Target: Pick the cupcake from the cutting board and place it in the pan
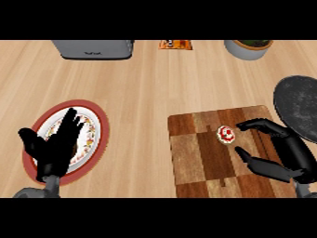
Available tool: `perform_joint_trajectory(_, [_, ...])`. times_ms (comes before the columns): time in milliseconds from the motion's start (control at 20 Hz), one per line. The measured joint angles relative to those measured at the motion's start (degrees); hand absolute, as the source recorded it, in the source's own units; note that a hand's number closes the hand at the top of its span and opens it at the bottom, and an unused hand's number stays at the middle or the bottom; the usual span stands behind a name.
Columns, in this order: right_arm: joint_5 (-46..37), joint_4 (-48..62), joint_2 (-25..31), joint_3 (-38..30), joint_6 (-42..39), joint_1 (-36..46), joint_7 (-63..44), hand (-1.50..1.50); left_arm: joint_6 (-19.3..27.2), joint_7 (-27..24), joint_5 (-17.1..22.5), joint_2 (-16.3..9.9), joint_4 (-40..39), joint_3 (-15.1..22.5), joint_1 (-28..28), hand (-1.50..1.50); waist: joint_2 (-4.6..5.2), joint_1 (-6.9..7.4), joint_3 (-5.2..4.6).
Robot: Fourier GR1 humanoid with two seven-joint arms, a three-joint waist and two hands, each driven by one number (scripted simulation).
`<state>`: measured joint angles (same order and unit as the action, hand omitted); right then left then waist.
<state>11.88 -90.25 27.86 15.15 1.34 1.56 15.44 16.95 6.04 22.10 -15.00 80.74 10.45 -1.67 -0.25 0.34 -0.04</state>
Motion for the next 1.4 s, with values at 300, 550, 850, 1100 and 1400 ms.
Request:
perform_joint_trajectory(300, [-12.57,-4.76,0.28,2.04,8.77,-12.17,12.08,-1.50,1.74,-1.81,0.00,2.02,0.89,-0.90,3.00,0.00,-0.16,-1.12,0.18])
perform_joint_trajectory(550, [-19.88,-7.76,0.54,1.46,13.34,-10.45,4.28,-1.50,1.64,-2.42,-0.95,3.02,2.48,-0.24,4.78,0.00,-0.07,-0.53,0.23])
perform_joint_trajectory(850, [-26.39,-10.29,1.73,1.61,11.26,-0.32,-14.40,-1.50,1.73,-2.22,-1.69,4.13,2.06,-0.16,4.25,0.00,0.04,-0.01,0.20])
perform_joint_trajectory(1100, [-31.77,-7.53,6.81,5.29,1.85,8.04,-27.69,-1.50,1.43,-1.47,-2.01,3.85,2.21,0.00,3.54,0.00,0.23,1.11,0.05])
perform_joint_trajectory(1400, [-35.78,-2.20,7.11,10.52,-11.03,19.37,-39.39,-1.50,1.35,-1.43,-2.48,4.35,1.33,-0.04,2.79,0.00,0.31,1.32,0.13])
